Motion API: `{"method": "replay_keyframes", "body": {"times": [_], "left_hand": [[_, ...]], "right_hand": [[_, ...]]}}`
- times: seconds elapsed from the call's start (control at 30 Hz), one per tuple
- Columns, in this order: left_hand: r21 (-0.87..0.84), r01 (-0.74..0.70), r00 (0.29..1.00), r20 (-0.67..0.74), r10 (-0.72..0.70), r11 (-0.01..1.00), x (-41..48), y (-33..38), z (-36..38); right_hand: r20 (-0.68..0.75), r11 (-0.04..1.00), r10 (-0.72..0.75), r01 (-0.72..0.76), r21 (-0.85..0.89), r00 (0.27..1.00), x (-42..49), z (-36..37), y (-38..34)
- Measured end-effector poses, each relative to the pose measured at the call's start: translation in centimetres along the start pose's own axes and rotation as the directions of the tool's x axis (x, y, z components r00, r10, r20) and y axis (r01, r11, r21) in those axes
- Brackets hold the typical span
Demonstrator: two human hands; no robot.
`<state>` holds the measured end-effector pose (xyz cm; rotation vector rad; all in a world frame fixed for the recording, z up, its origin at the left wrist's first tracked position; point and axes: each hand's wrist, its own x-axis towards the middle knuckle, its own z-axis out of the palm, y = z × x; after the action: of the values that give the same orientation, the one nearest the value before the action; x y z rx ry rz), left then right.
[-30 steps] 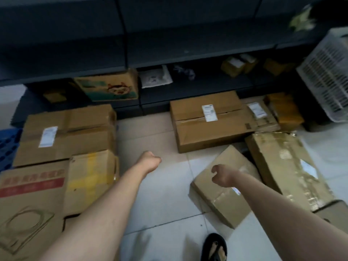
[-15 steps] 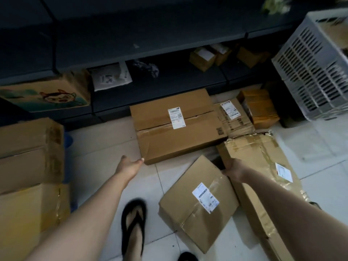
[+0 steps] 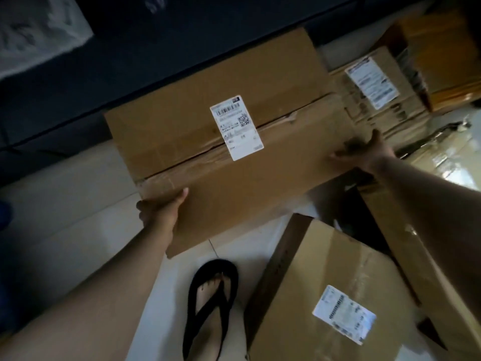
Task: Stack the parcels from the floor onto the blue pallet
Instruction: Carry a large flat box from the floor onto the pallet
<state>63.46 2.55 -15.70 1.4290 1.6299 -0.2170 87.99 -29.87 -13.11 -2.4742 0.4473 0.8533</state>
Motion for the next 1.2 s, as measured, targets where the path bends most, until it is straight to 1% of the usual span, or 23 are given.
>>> {"method": "replay_keyframes", "body": {"times": [0.03,0.1,0.17,0.23,0.3,0.33,0.43,0.6,0.7,0.83,0.9,0.97,1.1,1.2], "left_hand": [[-0.018,0.007,1.0,-0.029,-0.008,1.0,0.4,-0.1,0.1],[-0.021,0.03,0.996,-0.08,-0.031,0.999,0.7,0.0,-0.4],[-0.014,0.022,0.996,-0.09,-0.023,1.0,0.7,0.1,-1.2],[-0.005,0.004,0.996,-0.087,-0.004,1.0,0.5,0.0,-2.9],[0.011,0.002,0.997,-0.072,-0.001,1.0,0.0,-0.4,-5.0],[0.016,0.002,0.998,-0.068,-0.001,1.0,-0.5,-0.4,-6.0],[-0.008,-0.022,0.999,-0.048,0.022,1.0,-2.3,-0.7,-9.1],[-0.105,-0.086,0.996,-0.022,0.084,0.991,-6.7,-1.1,-15.2],[-0.158,-0.115,0.993,-0.024,0.113,0.981,-10.9,-1.0,-20.3],[-0.164,-0.173,0.982,-0.102,0.158,0.971,-16.5,-1.2,-29.0],[-0.143,-0.214,0.972,-0.13,0.196,0.966,-18.0,-1.8,-33.3],[-0.128,-0.225,0.968,-0.139,0.207,0.966,-18.4,-2.6,-37.6],[-0.066,-0.176,0.97,-0.181,0.162,0.982,-16.8,-5.1,-46.4],[-0.076,-0.158,0.972,-0.188,0.141,0.985,-14.0,-7.3,-52.9]], "right_hand": [[-0.006,0.999,0.015,-0.015,0.043,1.0,0.7,0.1,0.0],[0.007,0.999,0.039,-0.039,0.032,0.999,1.1,0.6,0.1],[0.035,0.998,0.067,-0.066,-0.024,0.997,0.3,1.0,0.5],[0.07,0.997,0.061,-0.057,-0.055,0.996,-1.3,1.5,1.1],[0.03,0.996,0.077,-0.076,-0.044,0.997,-3.6,1.6,1.3],[0.009,0.996,0.093,-0.093,-0.016,0.996,-4.8,1.5,1.2],[-0.003,0.985,0.099,-0.097,0.142,0.995,-8.5,1.0,0.8],[-0.057,0.977,0.026,-0.014,0.214,0.998,-15.6,-2.4,-1.1],[-0.048,0.971,-0.029,0.04,0.237,0.998,-21.7,-4.9,-2.0],[-0.033,0.96,-0.071,0.077,0.27,0.997,-30.6,-6.0,-3.0],[-0.023,0.942,-0.078,0.081,0.326,0.997,-34.2,-4.8,-3.3],[0.015,0.921,-0.072,0.061,0.384,0.997,-37.4,-2.7,-3.7],[0.065,0.899,-0.076,0.04,0.436,0.995,-42.6,3.1,-6.0],[0.099,0.877,-0.097,0.038,0.48,0.99,-46.2,7.8,-8.7]]}}
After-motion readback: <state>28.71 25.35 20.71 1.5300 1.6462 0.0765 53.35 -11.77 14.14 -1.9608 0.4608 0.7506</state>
